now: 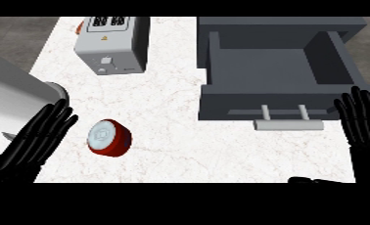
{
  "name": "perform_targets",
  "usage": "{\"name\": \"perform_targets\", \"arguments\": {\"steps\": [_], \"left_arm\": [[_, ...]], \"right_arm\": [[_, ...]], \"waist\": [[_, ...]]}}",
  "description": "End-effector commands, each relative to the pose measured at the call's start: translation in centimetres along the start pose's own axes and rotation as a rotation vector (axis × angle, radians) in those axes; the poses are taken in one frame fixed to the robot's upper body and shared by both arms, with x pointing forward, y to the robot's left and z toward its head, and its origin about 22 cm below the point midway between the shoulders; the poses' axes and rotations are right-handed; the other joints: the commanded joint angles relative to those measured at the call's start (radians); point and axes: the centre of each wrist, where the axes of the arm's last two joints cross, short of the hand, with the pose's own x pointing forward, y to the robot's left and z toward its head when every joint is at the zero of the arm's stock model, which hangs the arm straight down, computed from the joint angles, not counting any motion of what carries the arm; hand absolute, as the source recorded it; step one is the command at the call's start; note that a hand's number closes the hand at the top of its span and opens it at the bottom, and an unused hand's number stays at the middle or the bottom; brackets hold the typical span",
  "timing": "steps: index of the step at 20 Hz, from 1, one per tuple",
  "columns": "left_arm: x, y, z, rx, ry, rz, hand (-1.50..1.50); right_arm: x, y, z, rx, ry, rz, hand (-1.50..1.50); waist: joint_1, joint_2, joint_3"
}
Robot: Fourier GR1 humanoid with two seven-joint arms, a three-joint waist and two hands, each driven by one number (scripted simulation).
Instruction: Pick up the can, place it into the drawer and close the drawer
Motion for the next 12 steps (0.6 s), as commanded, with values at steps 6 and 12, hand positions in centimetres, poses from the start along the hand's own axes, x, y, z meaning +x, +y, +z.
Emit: {"name": "perform_targets", "arguments": {"steps": [6, 12], "left_arm": [[-4.2, 1.1, -0.3, 0.03, 0.039, 0.003, -1.5], [-4.8, -1.0, -2.1, 0.018, 0.041, -0.023, -1.5]], "right_arm": [[-1.0, -0.4, 1.3, -0.001, 0.004, -0.016, -1.5], [-0.4, -1.7, 0.9, -0.002, -0.008, 0.018, -1.5]], "waist": [[0.001, 0.0, 0.0], [0.0, 0.0, 0.0]]}}
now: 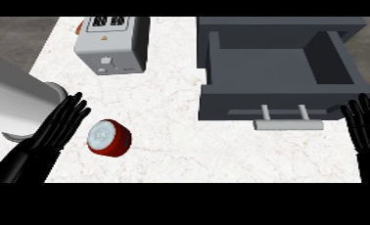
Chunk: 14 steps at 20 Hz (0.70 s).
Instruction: Pick up the can, place it into the drawer and close the drawer
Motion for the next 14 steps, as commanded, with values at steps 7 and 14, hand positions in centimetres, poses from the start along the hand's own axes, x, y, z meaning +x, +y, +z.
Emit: {"name": "perform_targets", "arguments": {"steps": [7, 14], "left_arm": [[-4.6, -0.3, -2.5, 0.026, 0.014, -0.013, -1.5], [-8.2, 0.1, -0.9, 0.048, 0.043, -0.021, -1.5]], "right_arm": [[-1.3, -1.6, -0.2, 0.002, 0.007, 0.013, -1.5], [-1.8, -0.4, -0.2, 0.006, 0.01, 0.006, -1.5]], "waist": [[0.0, 0.0, 0.0], [0.001, 0.0, 0.0]]}}
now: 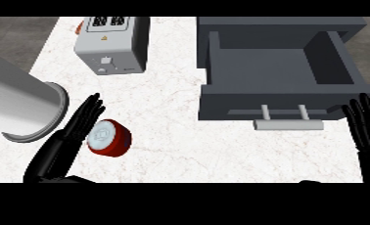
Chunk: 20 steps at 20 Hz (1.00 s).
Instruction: Pick up the can, place it into the drawer and close the drawer
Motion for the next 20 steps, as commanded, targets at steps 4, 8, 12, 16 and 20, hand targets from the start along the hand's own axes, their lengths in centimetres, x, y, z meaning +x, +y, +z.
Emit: {"name": "perform_targets", "arguments": {"steps": [4, 8, 12, 16, 20], "left_arm": [[-0.1, 1.9, -1.1, 0.046, -0.001, -0.011, -1.5], [-4.1, 1.6, -0.1, 0.037, 0.016, -0.029, -1.5], [-4.9, 3.3, 1.0, 0.053, 0.009, -0.028, -1.5], [-7.2, 5.1, 2.3, 0.034, 0.026, -0.014, -1.5], [-7.5, 4.3, 1.6, 0.054, 0.035, -0.025, -1.5]], "right_arm": [[-0.6, -1.3, -0.1, -0.011, -0.001, -0.005, -1.5], [-0.5, -0.8, 0.8, 0.001, -0.008, -0.007, -1.5], [1.3, -0.3, 1.2, 0.011, -0.001, 0.008, -1.5], [1.0, 0.2, -0.8, -0.009, -0.008, -0.025, -1.5], [1.6, -1.7, -0.5, -0.011, -0.013, 0.007, -1.5]], "waist": [[0.0, 0.0, 0.0], [-0.001, 0.0, 0.0], [-0.001, 0.0, 0.0], [0.001, 0.0, 0.0], [0.0, 0.0, 0.0]]}}
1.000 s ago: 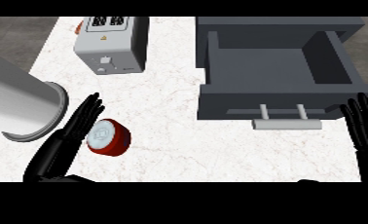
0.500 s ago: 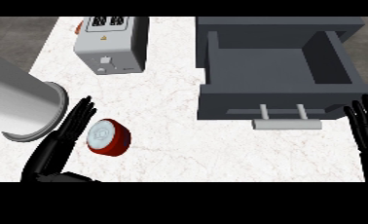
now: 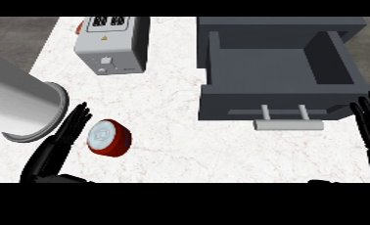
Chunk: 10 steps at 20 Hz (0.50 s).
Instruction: Pick up the can, place it into the drawer and close the drawer
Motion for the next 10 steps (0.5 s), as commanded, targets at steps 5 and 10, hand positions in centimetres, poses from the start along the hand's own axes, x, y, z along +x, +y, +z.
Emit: {"name": "perform_targets", "arguments": {"steps": [5, 10], "left_arm": [[-1.5, -0.5, -1.9, 0.002, 0.009, -0.006, -1.5], [-5.4, -0.4, -1.1, -0.003, 0.054, 0.009, -1.5]], "right_arm": [[-0.9, 0.1, 1.4, 0.007, -0.009, 0.011, -1.5], [0.6, 0.9, -0.5, 0.006, -0.013, 0.0, -1.5]], "waist": [[-0.001, 0.0, 0.0], [-0.002, 0.0, 0.0]]}}
